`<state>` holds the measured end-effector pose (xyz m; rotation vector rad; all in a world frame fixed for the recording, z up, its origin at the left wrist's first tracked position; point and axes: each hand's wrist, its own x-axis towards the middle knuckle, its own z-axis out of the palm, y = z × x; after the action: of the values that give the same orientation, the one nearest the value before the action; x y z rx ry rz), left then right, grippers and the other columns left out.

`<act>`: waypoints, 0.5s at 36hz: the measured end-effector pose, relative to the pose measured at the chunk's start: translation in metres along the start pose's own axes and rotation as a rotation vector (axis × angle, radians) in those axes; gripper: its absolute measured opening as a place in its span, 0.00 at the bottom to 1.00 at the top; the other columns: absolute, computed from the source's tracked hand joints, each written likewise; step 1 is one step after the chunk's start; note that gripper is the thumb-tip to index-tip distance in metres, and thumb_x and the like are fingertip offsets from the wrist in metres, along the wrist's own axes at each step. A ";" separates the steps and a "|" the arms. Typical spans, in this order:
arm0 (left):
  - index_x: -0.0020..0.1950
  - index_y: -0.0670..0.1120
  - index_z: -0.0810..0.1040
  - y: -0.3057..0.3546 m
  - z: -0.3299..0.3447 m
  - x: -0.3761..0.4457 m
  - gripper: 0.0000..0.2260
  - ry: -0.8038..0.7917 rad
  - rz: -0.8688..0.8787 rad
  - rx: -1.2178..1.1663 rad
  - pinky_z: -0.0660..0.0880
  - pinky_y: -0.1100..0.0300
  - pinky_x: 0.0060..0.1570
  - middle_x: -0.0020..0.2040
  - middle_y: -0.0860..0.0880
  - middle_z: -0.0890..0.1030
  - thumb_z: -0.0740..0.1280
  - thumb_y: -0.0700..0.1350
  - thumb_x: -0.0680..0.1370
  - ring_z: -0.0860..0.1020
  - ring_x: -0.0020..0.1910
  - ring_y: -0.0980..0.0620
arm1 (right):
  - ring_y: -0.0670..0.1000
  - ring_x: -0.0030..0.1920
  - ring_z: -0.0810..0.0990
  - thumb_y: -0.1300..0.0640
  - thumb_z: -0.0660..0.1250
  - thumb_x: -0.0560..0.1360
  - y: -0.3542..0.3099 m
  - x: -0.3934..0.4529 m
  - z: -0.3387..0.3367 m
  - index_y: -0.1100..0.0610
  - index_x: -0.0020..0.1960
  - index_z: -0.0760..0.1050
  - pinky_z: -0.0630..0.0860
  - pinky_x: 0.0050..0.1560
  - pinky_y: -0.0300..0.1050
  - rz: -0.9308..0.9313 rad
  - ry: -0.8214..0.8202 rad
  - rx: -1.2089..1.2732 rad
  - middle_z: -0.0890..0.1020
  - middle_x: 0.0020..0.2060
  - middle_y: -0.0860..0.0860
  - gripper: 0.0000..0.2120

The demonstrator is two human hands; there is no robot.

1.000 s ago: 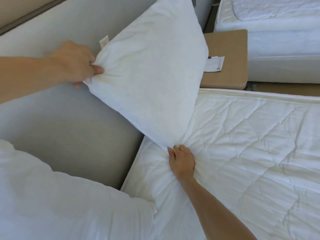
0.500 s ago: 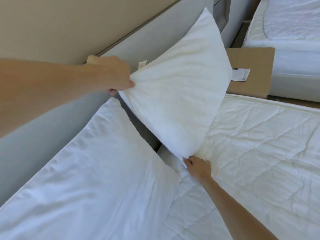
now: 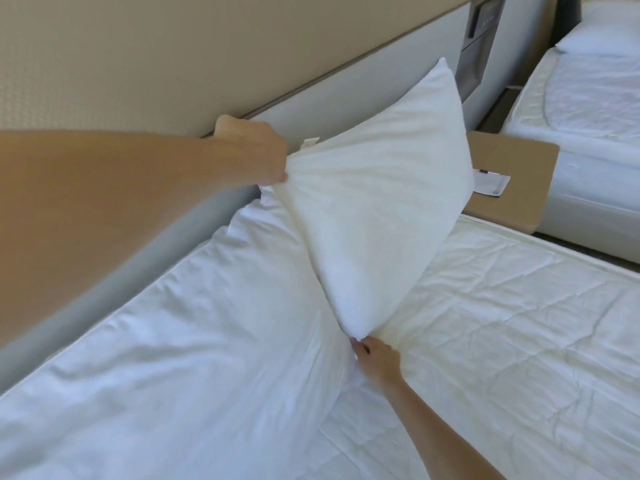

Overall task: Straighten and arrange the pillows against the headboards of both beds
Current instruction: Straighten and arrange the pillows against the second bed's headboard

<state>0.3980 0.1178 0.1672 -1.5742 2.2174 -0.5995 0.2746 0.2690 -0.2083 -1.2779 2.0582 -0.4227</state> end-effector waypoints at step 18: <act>0.39 0.47 0.73 -0.024 0.038 -0.064 0.17 0.024 -0.011 -0.378 0.71 0.51 0.51 0.41 0.50 0.79 0.55 0.56 0.80 0.77 0.53 0.43 | 0.47 0.37 0.76 0.49 0.65 0.79 0.028 -0.029 -0.017 0.53 0.39 0.74 0.72 0.41 0.41 0.013 -0.218 0.528 0.76 0.33 0.48 0.12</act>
<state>0.4566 0.1667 0.1505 -1.7609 2.4482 -0.2078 0.2527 0.3060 -0.2012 -0.9411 1.6246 -0.7286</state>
